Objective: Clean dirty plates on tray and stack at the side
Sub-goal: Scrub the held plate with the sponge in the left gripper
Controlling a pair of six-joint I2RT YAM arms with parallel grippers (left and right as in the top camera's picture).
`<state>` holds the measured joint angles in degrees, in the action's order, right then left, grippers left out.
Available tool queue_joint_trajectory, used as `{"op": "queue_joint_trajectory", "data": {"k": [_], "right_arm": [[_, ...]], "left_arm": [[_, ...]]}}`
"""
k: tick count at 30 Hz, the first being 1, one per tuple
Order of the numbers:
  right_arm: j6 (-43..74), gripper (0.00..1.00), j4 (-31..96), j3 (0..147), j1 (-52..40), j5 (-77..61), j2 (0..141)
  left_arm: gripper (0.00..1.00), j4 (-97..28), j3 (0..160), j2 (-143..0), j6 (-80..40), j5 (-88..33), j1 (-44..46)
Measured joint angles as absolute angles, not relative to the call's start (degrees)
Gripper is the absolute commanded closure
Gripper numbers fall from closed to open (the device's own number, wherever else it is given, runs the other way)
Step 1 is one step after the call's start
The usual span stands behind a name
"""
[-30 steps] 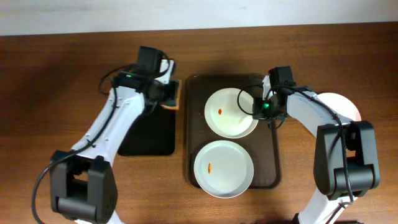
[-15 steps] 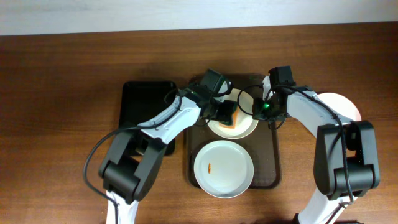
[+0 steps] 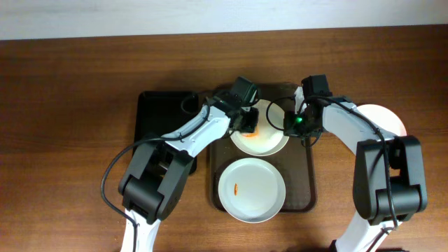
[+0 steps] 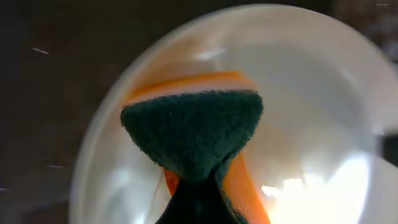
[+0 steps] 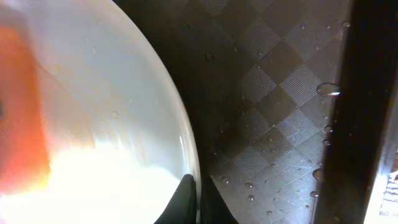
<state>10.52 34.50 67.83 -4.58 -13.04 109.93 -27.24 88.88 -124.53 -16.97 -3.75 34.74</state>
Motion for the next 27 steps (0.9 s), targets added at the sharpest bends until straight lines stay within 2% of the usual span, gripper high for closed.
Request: {"op": "queue_joint_trajectory", "data": {"k": [10,18,23,27], "right_arm": [[11.6,0.96,36.8,68.2,-5.1,-15.2,110.0],[13.3,0.96,38.2,68.2,-5.0,-14.0,110.0],[13.1,0.96,38.3,68.2,-5.0,-14.0,110.0],[13.1,0.96,38.3,68.2,-5.0,-13.8,110.0]], "left_arm": [[1.0,-29.7,89.8,-124.6,-7.2,17.0,36.8],[1.0,-43.7,101.2,-126.1,-8.0,30.0,37.8],[1.0,-51.6,105.2,-125.2,-9.1,22.6,35.8],[1.0,-59.3,105.3,-116.9,-10.3,12.6,30.2]]}}
